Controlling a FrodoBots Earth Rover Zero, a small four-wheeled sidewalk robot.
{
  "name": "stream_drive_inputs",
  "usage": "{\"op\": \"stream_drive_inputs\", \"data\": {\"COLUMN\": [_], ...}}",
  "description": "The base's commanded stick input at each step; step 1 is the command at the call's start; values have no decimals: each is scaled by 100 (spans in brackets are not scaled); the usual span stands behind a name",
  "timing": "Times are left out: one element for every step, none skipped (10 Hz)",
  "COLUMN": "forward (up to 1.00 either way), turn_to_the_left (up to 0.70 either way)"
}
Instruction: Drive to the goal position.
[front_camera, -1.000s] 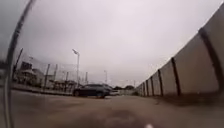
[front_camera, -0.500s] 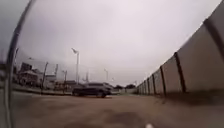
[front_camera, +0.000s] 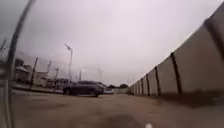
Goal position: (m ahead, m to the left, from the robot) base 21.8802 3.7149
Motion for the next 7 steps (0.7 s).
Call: {"op": "stream_drive_inputs", "data": {"forward": [98,98,98,98,98,98,98], "turn_to_the_left": [4,4,4,4,4,2,-8]}}
